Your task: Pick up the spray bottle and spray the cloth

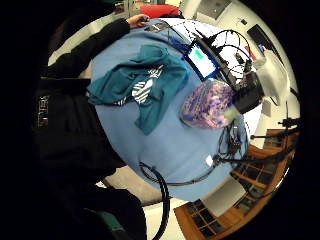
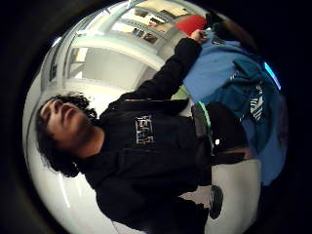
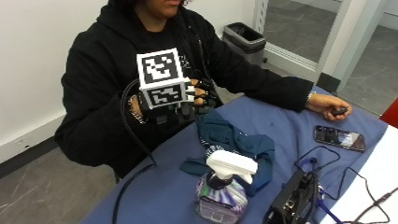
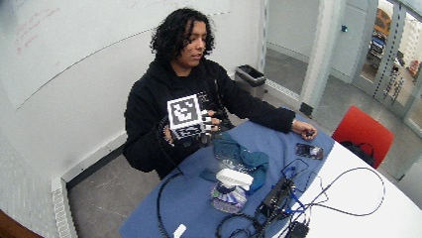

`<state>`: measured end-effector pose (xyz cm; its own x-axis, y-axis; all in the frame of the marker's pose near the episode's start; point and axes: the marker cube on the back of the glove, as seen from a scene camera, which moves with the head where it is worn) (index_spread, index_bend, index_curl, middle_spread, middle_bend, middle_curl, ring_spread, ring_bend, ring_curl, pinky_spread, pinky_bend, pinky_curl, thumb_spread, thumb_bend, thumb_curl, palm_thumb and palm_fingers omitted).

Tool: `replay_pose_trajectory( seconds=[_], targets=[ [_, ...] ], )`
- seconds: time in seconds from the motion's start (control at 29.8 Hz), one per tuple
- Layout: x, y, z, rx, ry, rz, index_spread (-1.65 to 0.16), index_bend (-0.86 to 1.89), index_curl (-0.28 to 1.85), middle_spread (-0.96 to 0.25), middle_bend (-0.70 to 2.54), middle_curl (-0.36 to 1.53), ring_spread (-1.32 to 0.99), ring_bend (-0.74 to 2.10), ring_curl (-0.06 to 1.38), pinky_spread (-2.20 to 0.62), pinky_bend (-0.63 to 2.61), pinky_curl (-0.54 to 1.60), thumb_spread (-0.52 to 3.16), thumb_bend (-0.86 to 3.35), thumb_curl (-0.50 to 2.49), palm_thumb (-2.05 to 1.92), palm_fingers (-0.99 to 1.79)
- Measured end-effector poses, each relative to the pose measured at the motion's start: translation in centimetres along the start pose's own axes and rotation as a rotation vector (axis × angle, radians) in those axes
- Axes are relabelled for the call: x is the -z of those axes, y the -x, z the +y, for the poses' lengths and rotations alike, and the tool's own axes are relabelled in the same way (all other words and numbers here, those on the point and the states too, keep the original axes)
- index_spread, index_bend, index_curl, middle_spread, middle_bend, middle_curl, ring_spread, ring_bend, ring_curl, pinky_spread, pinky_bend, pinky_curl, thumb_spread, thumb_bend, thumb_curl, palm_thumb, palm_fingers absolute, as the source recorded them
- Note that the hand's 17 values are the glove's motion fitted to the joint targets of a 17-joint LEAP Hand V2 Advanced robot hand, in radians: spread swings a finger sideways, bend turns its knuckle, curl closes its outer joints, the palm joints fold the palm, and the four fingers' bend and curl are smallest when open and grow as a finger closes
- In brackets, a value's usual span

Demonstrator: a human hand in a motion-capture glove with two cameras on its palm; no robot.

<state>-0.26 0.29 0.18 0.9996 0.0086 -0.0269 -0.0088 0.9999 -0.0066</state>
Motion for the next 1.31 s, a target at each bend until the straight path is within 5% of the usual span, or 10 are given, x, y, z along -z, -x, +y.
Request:
replay_pose_trajectory(
  seconds=[0.54,1.01,1.31],
  targets=[
    [-0.9,-0.2,1.4,-0.081,0.012,0.049,-0.32,0.21,0.25,-0.03,0.29,0.22,-0.02,0.33,0.21,0.21,0.18,0.17,1.03,0.36,0.22,0.63,0.54],
    [0.6,-8.1,4.0,-0.566,-0.228,0.069,-0.3,0.14,0.28,-0.02,0.31,0.3,-0.04,0.37,0.26,0.19,0.21,0.24,1.17,0.3,0.28,0.67,0.78],
    [1.7,-15.3,2.1,-0.836,-0.415,-0.167,-0.25,0.14,0.3,-0.01,0.33,0.34,-0.06,0.38,0.31,0.13,0.19,0.27,1.16,0.22,0.3,0.67,0.92]
  ],
)
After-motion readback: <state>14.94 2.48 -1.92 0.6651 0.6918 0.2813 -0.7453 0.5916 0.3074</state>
